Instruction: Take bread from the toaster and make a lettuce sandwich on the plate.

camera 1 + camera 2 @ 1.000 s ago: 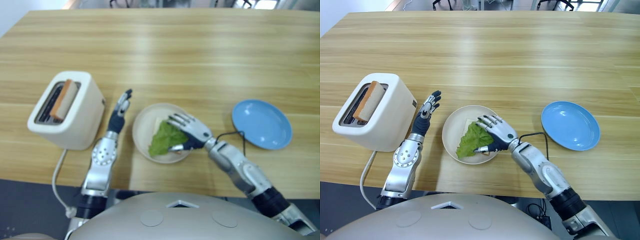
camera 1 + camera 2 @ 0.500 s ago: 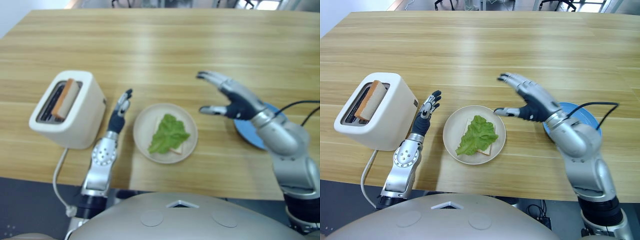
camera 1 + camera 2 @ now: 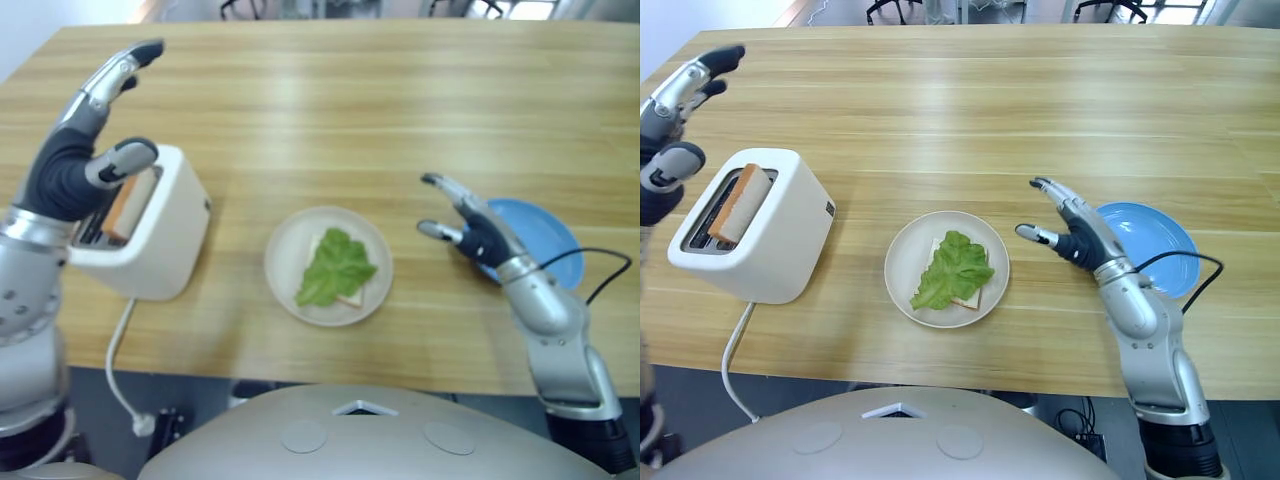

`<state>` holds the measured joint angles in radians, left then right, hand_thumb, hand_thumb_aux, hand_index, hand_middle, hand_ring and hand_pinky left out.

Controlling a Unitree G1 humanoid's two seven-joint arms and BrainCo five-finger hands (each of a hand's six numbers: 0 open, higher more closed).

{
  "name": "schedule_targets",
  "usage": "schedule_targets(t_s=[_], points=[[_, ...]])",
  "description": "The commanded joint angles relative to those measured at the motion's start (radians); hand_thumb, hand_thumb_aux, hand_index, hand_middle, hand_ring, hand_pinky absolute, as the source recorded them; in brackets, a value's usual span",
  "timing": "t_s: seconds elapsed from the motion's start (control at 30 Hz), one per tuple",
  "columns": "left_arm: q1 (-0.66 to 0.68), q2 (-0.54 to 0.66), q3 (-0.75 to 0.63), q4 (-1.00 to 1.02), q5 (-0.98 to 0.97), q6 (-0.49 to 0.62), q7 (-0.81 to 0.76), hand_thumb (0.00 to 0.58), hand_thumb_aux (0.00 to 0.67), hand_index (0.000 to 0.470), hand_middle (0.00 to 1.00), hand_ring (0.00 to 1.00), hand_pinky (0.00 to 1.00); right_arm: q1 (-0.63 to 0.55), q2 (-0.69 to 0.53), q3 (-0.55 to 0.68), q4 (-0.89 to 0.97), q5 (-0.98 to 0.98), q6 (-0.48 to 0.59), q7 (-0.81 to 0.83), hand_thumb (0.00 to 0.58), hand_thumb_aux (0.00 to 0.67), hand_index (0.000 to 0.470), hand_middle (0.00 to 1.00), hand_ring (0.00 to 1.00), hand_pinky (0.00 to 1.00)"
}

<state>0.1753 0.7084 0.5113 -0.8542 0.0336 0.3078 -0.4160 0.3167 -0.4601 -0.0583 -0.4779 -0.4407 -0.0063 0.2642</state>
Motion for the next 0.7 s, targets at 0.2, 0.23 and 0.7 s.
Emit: schedule_targets(t_s=[0.2,0.23,0.7], points=[[0.263,0.150,-0.075,0.364,0.534,-0.205,0.100,0.000,0.000,0.000,0.00,0.00,0.00,0.006,-0.007,0.004,0.057,-0.032,-0.047,-0.057,0.000,0.000,0.000,0.00,0.00,0.00],[0.264,0.146,-0.103,0.389,0.562,-0.219,0.112,0.000,0.000,0.000,0.00,0.00,0.00,0.008,-0.008,0.003,0.056,-0.034,-0.047,-0.060,0.000,0.000,0.000,0.00,0.00,0.00],[0.271,0.123,-0.169,0.502,0.749,-0.246,0.193,0.000,0.000,0.000,0.00,0.00,0.00,0.025,-0.016,-0.007,0.041,-0.041,-0.047,-0.073,0.000,0.000,0.000,0.00,0.00,0.00]])
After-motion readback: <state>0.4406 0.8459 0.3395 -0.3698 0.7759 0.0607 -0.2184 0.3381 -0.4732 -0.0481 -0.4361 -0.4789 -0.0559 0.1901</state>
